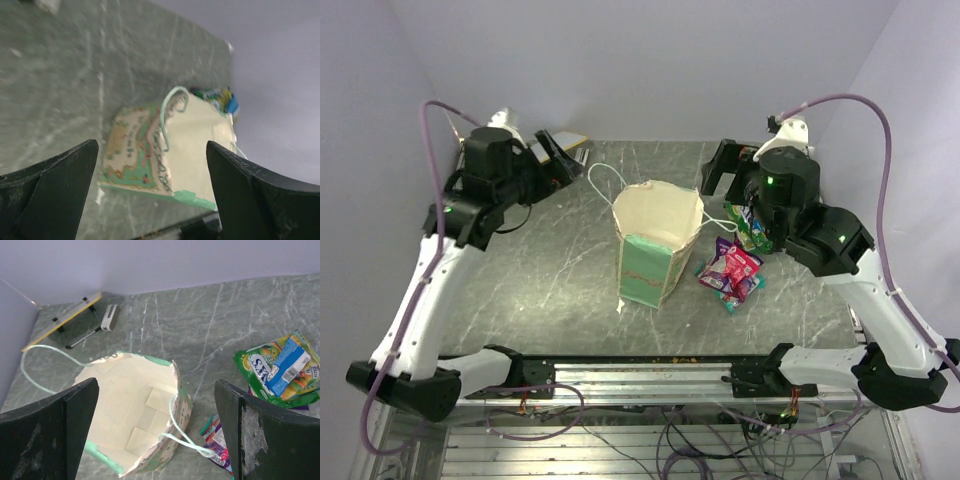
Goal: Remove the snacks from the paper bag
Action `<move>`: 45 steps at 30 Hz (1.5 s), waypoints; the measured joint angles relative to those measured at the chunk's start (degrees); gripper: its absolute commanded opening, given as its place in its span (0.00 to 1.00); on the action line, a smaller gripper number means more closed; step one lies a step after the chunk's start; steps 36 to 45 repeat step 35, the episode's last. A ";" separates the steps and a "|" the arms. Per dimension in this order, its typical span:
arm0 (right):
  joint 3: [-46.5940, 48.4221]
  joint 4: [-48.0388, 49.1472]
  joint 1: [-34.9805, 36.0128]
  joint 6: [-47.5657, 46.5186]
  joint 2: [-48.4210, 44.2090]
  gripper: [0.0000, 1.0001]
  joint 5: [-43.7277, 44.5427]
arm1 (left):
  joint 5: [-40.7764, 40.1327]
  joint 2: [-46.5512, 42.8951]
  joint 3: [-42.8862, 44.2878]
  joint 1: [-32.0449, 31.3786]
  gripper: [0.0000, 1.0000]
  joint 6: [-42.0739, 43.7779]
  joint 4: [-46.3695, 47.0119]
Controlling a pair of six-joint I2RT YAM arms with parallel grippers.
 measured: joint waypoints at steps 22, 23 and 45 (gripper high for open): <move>27.67 -6.93 -0.02 -4.57 5.70 1.00 -3.89 | -22.82 -6.34 37.64 0.22 0.98 20.57 -10.12; 28.06 -7.02 -0.02 -4.63 5.77 1.00 -3.78 | -22.84 -6.16 37.97 0.22 0.97 20.61 -10.21; 29.70 -8.17 -0.02 -5.33 6.21 1.00 -1.62 | -22.80 -5.75 37.79 0.22 0.95 20.81 -10.84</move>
